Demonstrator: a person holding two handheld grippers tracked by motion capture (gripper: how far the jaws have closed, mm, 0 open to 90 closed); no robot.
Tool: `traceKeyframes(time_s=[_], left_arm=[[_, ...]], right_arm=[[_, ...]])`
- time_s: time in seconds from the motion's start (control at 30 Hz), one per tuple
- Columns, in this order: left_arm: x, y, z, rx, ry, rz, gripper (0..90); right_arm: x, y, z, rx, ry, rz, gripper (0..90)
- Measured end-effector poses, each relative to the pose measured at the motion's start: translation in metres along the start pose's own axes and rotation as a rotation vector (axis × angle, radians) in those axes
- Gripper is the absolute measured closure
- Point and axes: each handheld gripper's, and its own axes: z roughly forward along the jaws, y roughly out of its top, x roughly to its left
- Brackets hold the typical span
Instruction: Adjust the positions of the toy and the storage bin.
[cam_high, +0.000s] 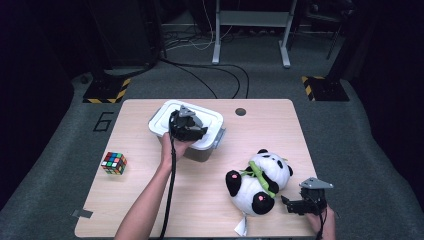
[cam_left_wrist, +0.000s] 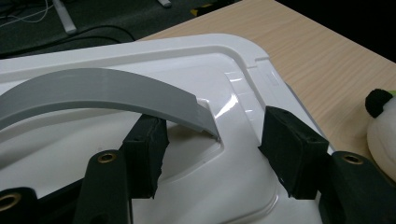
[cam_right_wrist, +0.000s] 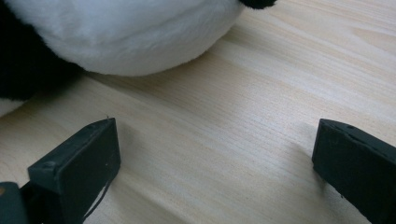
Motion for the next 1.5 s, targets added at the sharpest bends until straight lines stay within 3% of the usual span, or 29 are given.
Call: traceKeyframes(time_s=[0.93,1.5], left_arm=[[-0.041,0.020,0.028,0.008,-0.066,0.034,40.7],[-0.059,0.028,0.041,0.006,-0.091,0.057,40.5]], right_arm=[[0.000,0.000,0.000,-0.001,0.000,-0.003,0.3],[0.000,0.000,0.000,0.000,0.000,-0.001,0.3]])
